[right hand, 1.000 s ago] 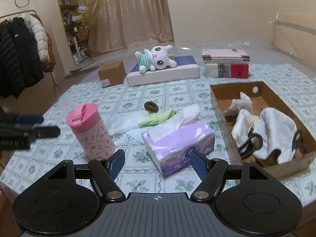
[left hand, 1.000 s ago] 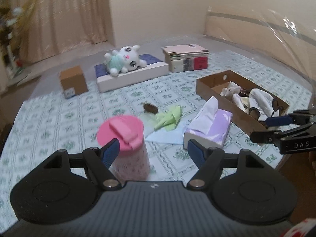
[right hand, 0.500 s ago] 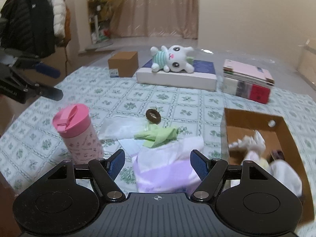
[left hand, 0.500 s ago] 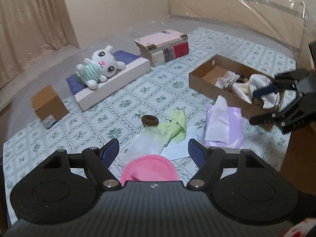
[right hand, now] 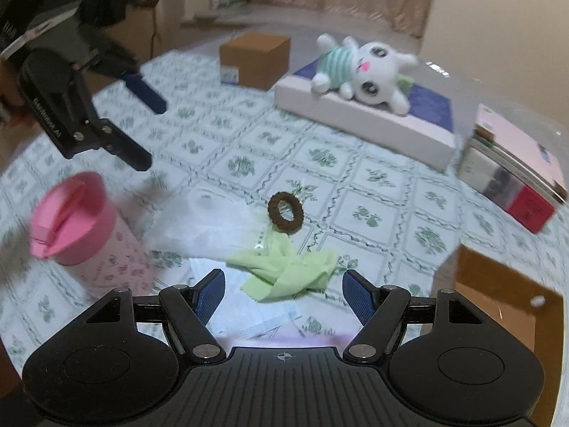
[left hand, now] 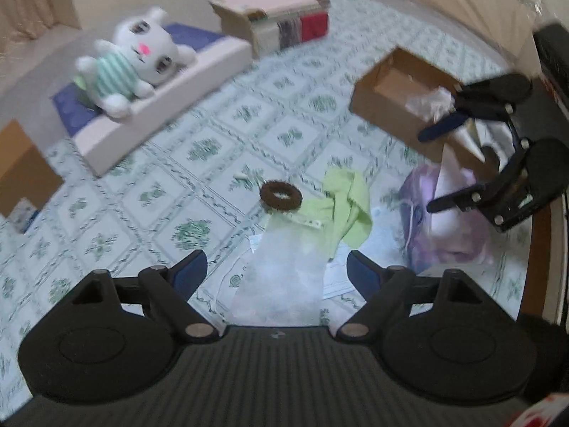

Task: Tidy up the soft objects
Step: 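Reach both tools down toward the clear mesh bag and green cloth, then grasp the clear mesh bag with the left tool while the right tool grasps the green cloth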

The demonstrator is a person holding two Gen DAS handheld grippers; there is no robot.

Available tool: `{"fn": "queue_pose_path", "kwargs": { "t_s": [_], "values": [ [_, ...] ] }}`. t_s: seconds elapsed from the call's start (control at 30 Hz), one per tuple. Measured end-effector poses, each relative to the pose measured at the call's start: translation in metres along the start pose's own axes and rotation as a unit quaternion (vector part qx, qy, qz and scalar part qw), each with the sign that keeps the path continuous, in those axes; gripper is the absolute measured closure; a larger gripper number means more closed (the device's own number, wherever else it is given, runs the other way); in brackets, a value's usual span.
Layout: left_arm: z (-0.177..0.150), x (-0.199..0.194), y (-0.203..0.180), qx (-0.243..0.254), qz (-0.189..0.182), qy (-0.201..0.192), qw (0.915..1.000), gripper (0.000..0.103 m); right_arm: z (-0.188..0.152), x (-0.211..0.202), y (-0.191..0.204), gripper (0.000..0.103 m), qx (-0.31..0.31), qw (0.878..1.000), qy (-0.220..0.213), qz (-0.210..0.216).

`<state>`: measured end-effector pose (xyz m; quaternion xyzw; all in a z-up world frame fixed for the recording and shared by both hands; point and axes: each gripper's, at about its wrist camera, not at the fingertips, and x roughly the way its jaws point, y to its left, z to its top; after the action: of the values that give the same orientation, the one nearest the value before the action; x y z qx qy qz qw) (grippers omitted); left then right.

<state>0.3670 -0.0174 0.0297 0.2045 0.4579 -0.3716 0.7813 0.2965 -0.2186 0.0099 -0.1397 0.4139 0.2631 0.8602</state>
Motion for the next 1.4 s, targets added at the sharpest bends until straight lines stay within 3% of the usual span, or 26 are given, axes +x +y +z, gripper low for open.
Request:
{"fn": "queue_pose_path", "kwargs": {
  "t_s": [0.3, 0.57, 0.63, 0.8, 0.87, 1.03, 1.2, 1.23, 1.33, 1.4],
  "values": [
    [0.001, 0.081, -0.003, 0.083, -0.052, 0.089, 0.9912, 0.016, 0.017, 0.06, -0.005, 0.03, -0.057, 0.996, 0.067, 0.026],
    [0.003, 0.116, -0.006, 0.115, -0.055, 0.128, 0.9835, 0.018, 0.015, 0.098, -0.013, 0.03, -0.065, 0.991, 0.115, 0.03],
    [0.004, 0.122, -0.008, 0.126, -0.05, 0.137, 0.9813, 0.029, 0.014, 0.105, -0.015, 0.03, -0.063, 0.99, 0.121, 0.03],
    [-0.004, 0.131, -0.015, 0.155, -0.042, 0.157, 0.9744, 0.047, 0.014, 0.116, -0.016, 0.03, -0.068, 0.989, 0.132, 0.024],
    [-0.006, 0.131, -0.012, 0.148, -0.042, 0.154, 0.976, 0.055, 0.014, 0.12, -0.016, 0.03, -0.066, 0.988, 0.136, 0.023],
    [-0.007, 0.122, 0.005, 0.111, -0.038, 0.139, 0.9832, 0.092, 0.013, 0.131, -0.011, 0.03, -0.072, 0.986, 0.147, 0.027],
    [-0.009, 0.105, 0.023, 0.077, -0.034, 0.12, 0.9892, 0.099, 0.015, 0.14, -0.009, 0.031, -0.061, 0.987, 0.144, 0.031],
    [-0.01, 0.102, 0.025, 0.073, -0.032, 0.117, 0.99, 0.1, 0.015, 0.141, -0.01, 0.032, -0.058, 0.988, 0.143, 0.031],
    [-0.012, 0.09, 0.034, 0.054, -0.021, 0.1, 0.9933, 0.1, 0.017, 0.142, -0.014, 0.053, -0.038, 0.99, 0.134, 0.035],
    [-0.014, 0.082, 0.039, 0.041, -0.019, 0.088, 0.9951, 0.1, 0.019, 0.142, -0.017, 0.075, -0.028, 0.991, 0.131, 0.028]
  ]
}}
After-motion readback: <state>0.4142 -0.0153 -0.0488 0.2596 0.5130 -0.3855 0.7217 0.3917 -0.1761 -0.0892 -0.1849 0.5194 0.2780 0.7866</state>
